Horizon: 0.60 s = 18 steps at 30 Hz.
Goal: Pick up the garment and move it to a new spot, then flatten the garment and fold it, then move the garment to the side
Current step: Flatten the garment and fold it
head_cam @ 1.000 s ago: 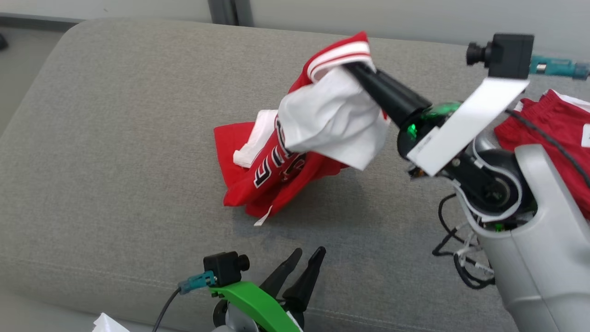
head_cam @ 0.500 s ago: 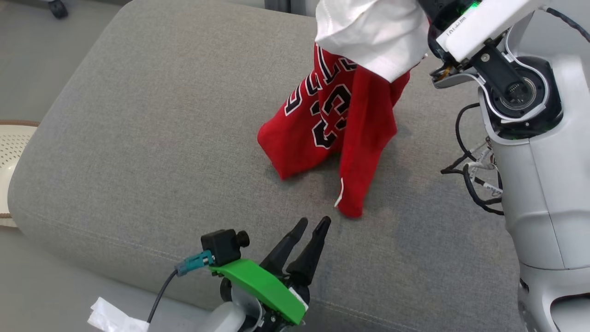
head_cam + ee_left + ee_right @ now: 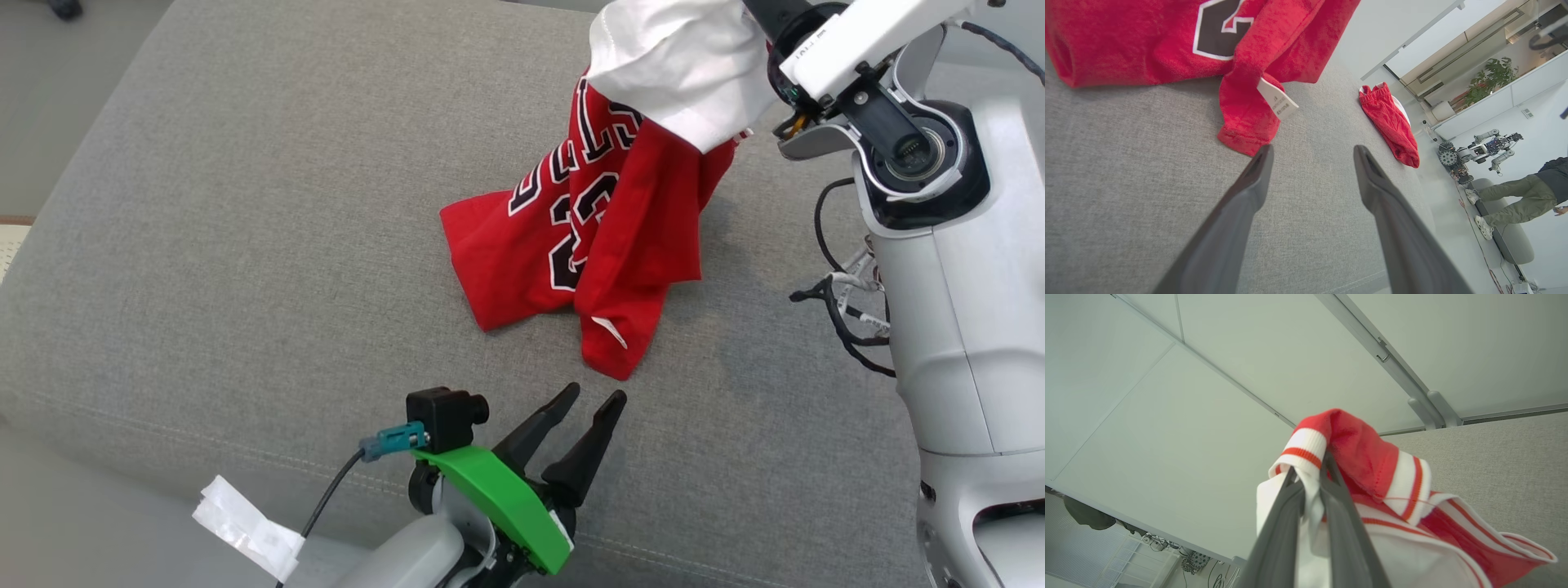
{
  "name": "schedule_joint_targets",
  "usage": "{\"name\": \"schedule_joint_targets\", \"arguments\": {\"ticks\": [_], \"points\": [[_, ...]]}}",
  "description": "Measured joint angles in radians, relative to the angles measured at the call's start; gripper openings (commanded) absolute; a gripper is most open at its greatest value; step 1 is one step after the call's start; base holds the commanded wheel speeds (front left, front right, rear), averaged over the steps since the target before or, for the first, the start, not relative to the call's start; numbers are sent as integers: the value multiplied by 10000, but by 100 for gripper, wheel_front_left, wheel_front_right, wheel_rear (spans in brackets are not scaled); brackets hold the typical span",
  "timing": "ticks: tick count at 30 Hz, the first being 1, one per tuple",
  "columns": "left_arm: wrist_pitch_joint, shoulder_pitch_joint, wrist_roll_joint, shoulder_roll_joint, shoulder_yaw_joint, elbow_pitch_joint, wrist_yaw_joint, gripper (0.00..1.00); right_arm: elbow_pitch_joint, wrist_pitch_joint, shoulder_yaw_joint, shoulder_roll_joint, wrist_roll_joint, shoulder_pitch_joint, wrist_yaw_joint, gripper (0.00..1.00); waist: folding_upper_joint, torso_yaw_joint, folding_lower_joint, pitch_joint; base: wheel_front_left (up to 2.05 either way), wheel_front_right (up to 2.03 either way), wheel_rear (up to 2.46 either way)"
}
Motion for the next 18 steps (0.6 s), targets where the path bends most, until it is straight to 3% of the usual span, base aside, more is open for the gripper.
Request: {"name": "schedule_joint_targets", "arguments": {"ticks": [18], "points": [[-54, -1421, 742, -31, 520, 1766, -4, 100, 217, 176, 192, 36, -63, -1311, 0, 0, 0, -1038, 0, 758, 0, 0, 0]]}}
